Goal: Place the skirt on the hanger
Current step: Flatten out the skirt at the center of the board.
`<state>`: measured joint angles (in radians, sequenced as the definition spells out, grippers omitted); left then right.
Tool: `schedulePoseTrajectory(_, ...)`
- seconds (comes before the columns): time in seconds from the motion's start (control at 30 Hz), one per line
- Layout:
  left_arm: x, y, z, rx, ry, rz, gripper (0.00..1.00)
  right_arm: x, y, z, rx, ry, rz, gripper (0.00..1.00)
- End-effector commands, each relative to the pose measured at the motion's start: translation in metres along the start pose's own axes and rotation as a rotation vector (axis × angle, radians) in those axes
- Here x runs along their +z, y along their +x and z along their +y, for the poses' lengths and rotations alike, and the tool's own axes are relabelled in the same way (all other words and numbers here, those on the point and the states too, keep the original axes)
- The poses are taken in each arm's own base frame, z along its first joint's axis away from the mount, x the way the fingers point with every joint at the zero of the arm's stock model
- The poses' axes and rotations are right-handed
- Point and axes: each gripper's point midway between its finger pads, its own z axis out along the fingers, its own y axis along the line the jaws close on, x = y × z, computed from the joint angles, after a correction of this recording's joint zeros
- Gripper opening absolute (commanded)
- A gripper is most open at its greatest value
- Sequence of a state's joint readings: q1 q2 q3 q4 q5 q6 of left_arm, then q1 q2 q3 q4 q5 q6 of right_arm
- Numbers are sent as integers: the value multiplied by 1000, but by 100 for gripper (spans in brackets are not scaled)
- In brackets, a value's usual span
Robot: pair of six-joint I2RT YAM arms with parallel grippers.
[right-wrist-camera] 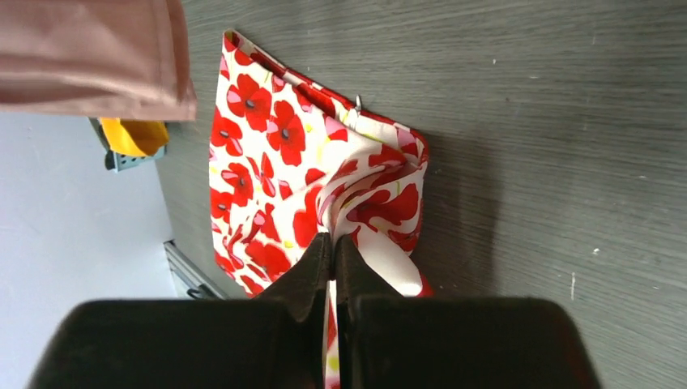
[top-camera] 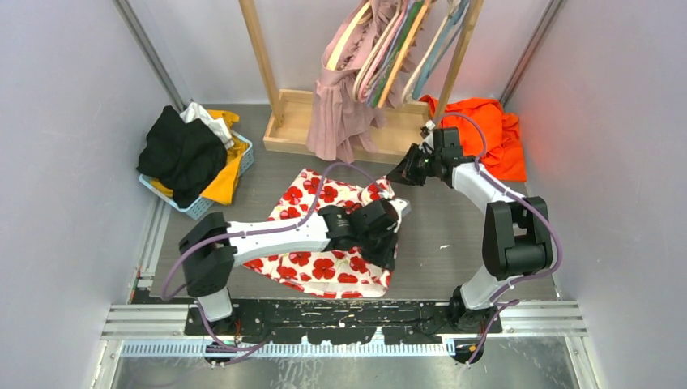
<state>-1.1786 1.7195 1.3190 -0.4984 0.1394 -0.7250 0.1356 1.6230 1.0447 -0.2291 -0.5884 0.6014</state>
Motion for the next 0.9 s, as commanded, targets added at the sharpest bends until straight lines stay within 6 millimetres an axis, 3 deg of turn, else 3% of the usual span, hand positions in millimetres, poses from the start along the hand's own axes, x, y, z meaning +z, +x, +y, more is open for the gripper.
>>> schedulePoseTrajectory(0.0,-16,-49,-88,43,316,-129,2,-16,-29,15,-114,31,-79,12)
schedulePoseTrajectory(0.1,-12,-47,-98,36,357,-122,3,-18,-31,2,-118,101,-86,14)
schedulePoseTrajectory(0.23,-8,-42,-104,41,380,-101,9,-32,-38,-14,-134,223,-150,45)
schedulePoseTrajectory(0.43,-15,-39,-111,50,413,-87,29,-75,-55,-23,-155,378,-317,49)
schedulePoseTrajectory(0.57,-24,-40,-114,63,429,-98,48,-95,-58,-25,-161,427,-392,55)
schedulePoseTrajectory(0.67,-31,-42,-115,82,434,-105,49,-98,-55,-19,-164,400,-393,55)
schedulePoseTrajectory(0.77,-43,-51,-89,62,340,-144,49,-97,-50,-11,-167,355,-381,54)
schedulePoseTrajectory(0.87,-47,-59,-26,-43,185,-192,48,-102,-50,-5,-172,339,-394,53)
